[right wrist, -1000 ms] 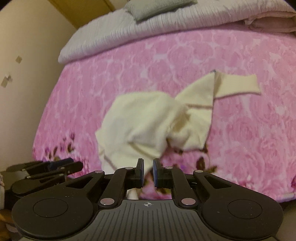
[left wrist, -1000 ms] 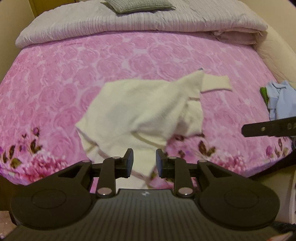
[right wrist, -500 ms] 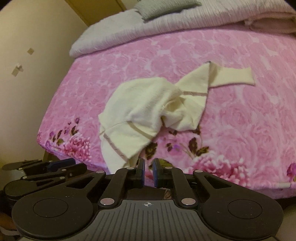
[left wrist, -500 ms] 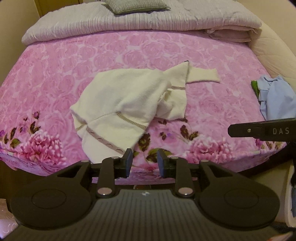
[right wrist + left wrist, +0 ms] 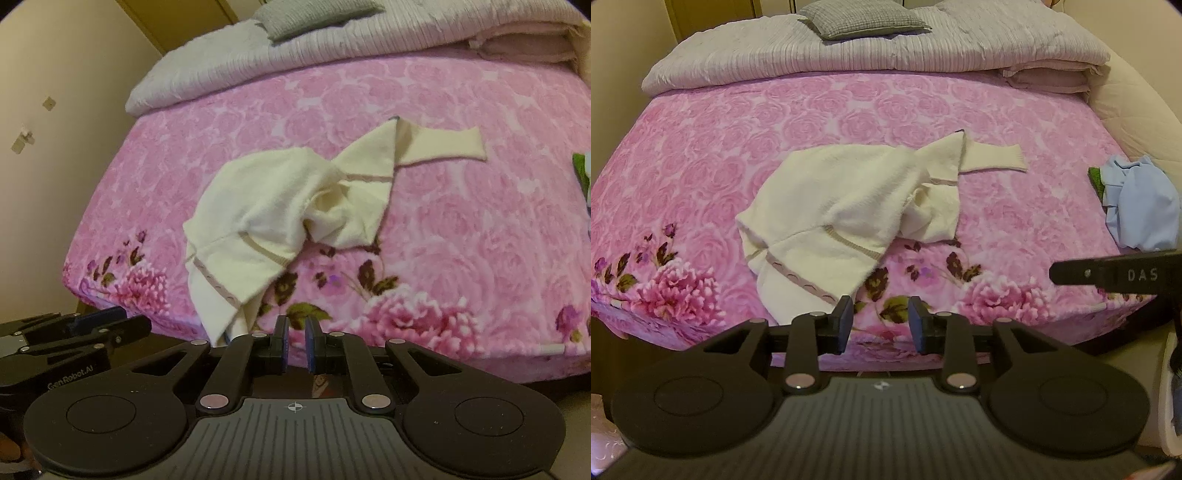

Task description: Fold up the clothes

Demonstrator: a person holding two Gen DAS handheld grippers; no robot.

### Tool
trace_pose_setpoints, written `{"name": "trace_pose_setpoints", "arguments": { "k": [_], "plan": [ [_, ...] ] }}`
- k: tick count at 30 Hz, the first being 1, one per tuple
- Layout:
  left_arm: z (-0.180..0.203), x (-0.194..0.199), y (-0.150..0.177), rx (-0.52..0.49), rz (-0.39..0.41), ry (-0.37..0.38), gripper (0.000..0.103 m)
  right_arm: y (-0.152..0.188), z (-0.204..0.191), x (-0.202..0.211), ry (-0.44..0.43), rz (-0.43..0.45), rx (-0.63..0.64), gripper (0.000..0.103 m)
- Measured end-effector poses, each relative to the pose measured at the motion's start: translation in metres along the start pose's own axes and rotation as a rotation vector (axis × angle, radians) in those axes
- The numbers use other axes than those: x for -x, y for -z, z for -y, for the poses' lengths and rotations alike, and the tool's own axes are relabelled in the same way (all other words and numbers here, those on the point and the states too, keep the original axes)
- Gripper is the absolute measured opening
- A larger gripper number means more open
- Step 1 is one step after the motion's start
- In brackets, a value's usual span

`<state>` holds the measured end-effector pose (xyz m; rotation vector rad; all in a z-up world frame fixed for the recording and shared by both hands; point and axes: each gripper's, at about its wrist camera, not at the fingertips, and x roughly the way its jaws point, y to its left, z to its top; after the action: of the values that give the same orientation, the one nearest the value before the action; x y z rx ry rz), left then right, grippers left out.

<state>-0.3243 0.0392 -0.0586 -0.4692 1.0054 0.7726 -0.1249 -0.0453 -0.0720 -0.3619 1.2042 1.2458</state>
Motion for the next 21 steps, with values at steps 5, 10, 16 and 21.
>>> {"name": "trace_pose_setpoints", "arguments": {
  "k": [5, 10, 16, 21],
  "plan": [
    [-0.002, 0.004, 0.004, 0.010, 0.006, -0.013, 0.028, 0.002, -0.007, -0.004, 0.023, -0.021, 0.036, 0.011],
    [-0.004, 0.003, 0.009, 0.025, -0.003, -0.018, 0.028, 0.010, -0.007, -0.013, 0.046, -0.065, 0.046, 0.011],
    [-0.003, 0.003, 0.015, 0.035, -0.009, -0.013, 0.028, 0.014, -0.007, -0.011, 0.051, -0.063, 0.055, 0.010],
    [-0.004, 0.001, 0.015, 0.041, -0.014, -0.016, 0.028, 0.014, -0.014, -0.007, 0.040, -0.035, 0.098, 0.010]
  ]
}}
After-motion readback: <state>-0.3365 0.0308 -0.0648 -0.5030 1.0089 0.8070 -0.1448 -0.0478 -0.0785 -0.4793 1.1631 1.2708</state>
